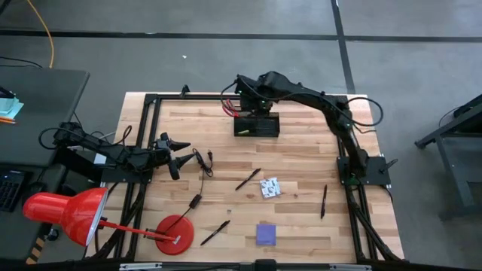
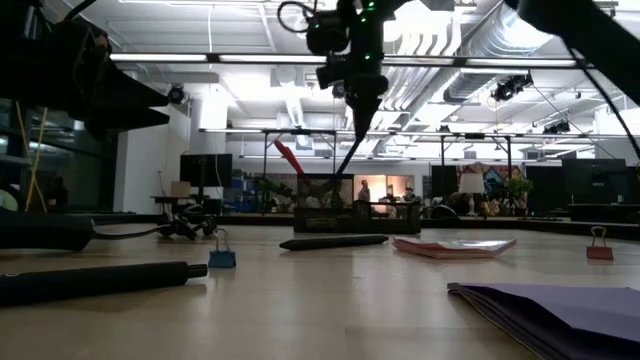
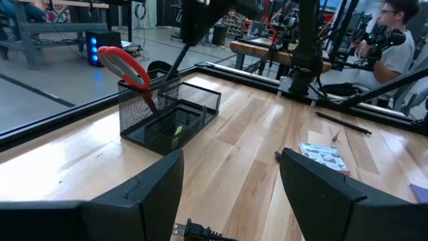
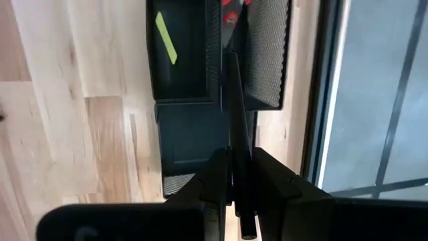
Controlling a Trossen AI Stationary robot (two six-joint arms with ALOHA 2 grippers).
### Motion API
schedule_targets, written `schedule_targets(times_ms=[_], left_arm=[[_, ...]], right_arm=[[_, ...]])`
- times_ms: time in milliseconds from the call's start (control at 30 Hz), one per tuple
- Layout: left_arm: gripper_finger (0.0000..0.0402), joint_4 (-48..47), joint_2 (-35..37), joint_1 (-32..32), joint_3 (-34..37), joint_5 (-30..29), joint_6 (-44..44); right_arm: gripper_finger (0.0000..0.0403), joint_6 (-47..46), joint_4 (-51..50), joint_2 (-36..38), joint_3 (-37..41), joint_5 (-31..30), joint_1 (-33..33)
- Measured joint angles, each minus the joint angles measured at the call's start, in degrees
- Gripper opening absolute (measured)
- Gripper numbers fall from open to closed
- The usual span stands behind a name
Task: Pick and place office supplies into organizer
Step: Put the bottom right black pen into the mesh desk organizer
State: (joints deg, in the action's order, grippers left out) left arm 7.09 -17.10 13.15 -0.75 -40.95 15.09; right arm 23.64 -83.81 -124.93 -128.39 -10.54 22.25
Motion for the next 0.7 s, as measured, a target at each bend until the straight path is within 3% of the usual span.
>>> schedule_targets(times_ms=[167,533,700], left_arm=[[0.0232,0.0,0.0,0.0,0.0,0.0,0.0],[0.0232,0.0,0.0,0.0,0.0,0.0,0.0],[0.0232,0.0,0.0,0.0,0.0,0.0,0.0]], right_arm=[[0.0032,1.6,-4.1,-5.9,-6.8,0.0,0.6],[0.0035,5.1,-2.3,-7.3,-4.7,-0.2,1.6],[0.0054,6.1,0.1,-7.3,-4.7,0.2,1.5]])
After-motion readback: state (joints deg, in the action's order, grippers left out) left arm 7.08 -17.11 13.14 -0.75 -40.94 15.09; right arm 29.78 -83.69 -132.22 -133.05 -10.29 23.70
